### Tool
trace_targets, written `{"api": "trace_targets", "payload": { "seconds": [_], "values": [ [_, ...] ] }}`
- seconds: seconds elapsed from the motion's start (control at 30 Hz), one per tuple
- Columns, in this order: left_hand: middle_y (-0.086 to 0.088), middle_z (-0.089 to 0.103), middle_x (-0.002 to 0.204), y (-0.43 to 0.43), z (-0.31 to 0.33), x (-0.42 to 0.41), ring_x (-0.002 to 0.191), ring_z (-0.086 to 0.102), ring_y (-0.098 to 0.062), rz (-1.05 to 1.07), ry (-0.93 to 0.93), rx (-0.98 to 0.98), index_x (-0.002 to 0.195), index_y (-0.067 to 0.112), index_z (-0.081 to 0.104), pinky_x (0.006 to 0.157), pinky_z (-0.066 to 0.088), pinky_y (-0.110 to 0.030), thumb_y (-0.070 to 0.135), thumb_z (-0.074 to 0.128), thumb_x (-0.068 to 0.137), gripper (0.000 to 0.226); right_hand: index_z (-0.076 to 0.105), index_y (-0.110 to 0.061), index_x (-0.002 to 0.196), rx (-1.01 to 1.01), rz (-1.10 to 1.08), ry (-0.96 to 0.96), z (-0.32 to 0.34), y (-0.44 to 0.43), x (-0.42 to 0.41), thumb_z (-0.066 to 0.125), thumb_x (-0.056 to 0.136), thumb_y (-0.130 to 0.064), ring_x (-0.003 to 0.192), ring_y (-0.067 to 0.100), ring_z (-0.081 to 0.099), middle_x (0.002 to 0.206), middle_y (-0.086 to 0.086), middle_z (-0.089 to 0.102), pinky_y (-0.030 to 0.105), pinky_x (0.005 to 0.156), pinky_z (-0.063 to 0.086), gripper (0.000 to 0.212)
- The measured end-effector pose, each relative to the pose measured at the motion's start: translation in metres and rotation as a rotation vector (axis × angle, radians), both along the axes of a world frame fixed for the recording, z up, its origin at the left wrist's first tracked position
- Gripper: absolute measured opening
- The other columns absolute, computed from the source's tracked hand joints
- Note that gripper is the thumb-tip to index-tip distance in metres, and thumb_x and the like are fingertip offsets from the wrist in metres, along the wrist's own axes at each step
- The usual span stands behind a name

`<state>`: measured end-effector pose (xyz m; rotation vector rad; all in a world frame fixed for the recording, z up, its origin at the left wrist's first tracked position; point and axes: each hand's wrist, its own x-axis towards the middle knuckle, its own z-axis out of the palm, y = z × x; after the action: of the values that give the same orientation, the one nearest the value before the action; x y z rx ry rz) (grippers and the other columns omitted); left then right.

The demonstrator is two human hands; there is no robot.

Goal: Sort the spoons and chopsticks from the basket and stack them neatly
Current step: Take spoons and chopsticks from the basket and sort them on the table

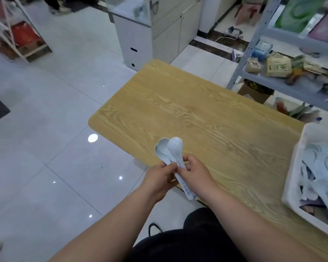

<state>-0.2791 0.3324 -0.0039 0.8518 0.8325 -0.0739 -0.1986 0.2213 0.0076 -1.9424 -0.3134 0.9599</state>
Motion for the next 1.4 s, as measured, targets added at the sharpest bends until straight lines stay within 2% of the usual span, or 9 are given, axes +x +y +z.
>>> {"api": "trace_targets", "payload": {
  "seconds": [0.13,0.27,0.43,0.63,0.8,0.9,1.0,1.27,1.4],
  "values": [
    [-0.018,0.075,0.105,0.028,-0.015,0.009,0.095,0.074,-0.027,0.115,0.082,0.037,0.117,0.004,0.065,0.085,0.059,-0.045,0.006,0.053,0.099,0.021,0.061,-0.045,0.118,-0.029,0.083,0.001,-0.008,0.027,0.008,0.057,0.099,-0.037,0.081,0.002,0.07,0.09,-0.014,0.075,0.029,0.075,0.055,0.021],
    [-0.017,0.075,0.104,0.061,-0.015,0.026,0.098,0.073,-0.031,0.118,0.137,0.12,0.116,0.002,0.067,0.086,0.059,-0.045,0.005,0.057,0.096,0.023,0.067,-0.042,0.119,-0.013,0.134,0.035,-0.006,0.058,0.031,0.048,0.103,-0.03,0.083,-0.002,0.067,0.092,-0.016,0.073,0.021,0.073,0.052,0.028],
    [-0.015,0.076,0.1,0.104,-0.014,0.043,0.095,0.074,-0.029,0.147,0.186,0.214,0.114,0.003,0.066,0.078,0.06,-0.041,0.008,0.058,0.095,0.022,0.067,-0.041,0.115,-0.016,0.224,-0.024,-0.015,0.107,0.053,0.043,0.102,-0.027,0.091,0.009,0.068,0.097,-0.012,0.073,0.039,0.084,0.057,0.031],
    [-0.013,0.076,0.096,0.159,-0.036,0.054,0.093,0.075,-0.024,0.219,0.277,0.203,0.11,0.002,0.064,0.081,0.06,-0.044,0.004,0.056,0.095,0.017,0.064,-0.052,0.108,0.003,0.152,-0.019,-0.031,0.164,0.072,0.042,0.102,-0.024,0.071,0.0,0.062,0.079,-0.02,0.069,0.026,0.067,0.049,0.036],
    [-0.013,0.077,0.096,0.215,-0.062,0.07,0.091,0.074,-0.029,0.102,0.303,0.206,0.111,0.005,0.066,0.076,0.061,-0.041,0.004,0.057,0.096,0.018,0.049,-0.046,0.142,-0.066,0.052,0.149,-0.057,0.232,0.087,0.043,0.097,-0.015,0.082,0.016,0.066,0.083,-0.006,0.065,0.044,0.088,0.057,0.055],
    [-0.015,0.076,0.1,0.272,-0.078,0.092,0.091,0.074,-0.029,0.007,0.306,0.199,0.112,0.006,0.065,0.073,0.062,-0.039,0.003,0.057,0.096,0.019,0.051,-0.041,0.139,-0.09,-0.034,0.166,-0.07,0.282,0.1,0.053,0.093,-0.01,0.078,0.019,0.067,0.08,0.005,0.063,0.044,0.086,0.056,0.055],
    [-0.014,0.076,0.1,0.33,-0.093,0.119,0.09,0.074,-0.03,-0.137,0.347,0.25,0.112,0.009,0.065,0.076,0.062,-0.044,0.008,0.059,0.094,0.019,0.053,-0.039,0.126,-0.121,-0.125,0.22,-0.079,0.326,0.115,0.056,0.093,-0.005,0.085,0.016,0.073,0.092,-0.001,0.074,0.041,0.087,0.058,0.048],
    [-0.001,0.073,0.097,0.42,-0.124,0.188,0.09,0.069,-0.02,-0.537,0.381,0.657,0.104,0.018,0.069,0.087,0.057,-0.04,0.026,0.067,0.088,0.018,0.055,-0.027,0.125,-0.267,-0.401,0.191,-0.112,0.399,0.161,0.05,0.092,-0.003,0.073,0.01,0.06,0.089,-0.009,0.067,0.026,0.061,0.046,0.041],
    [0.005,0.066,0.092,0.426,-0.121,0.189,0.085,0.065,-0.016,-0.686,0.288,0.859,0.105,0.017,0.062,0.067,0.049,-0.029,0.027,0.067,0.088,0.02,0.057,-0.022,0.132,-0.377,-0.297,0.014,-0.113,0.401,0.163,0.052,0.092,-0.009,0.093,0.02,0.062,0.116,0.0,0.068,0.027,0.073,0.041,0.042]
  ]
}}
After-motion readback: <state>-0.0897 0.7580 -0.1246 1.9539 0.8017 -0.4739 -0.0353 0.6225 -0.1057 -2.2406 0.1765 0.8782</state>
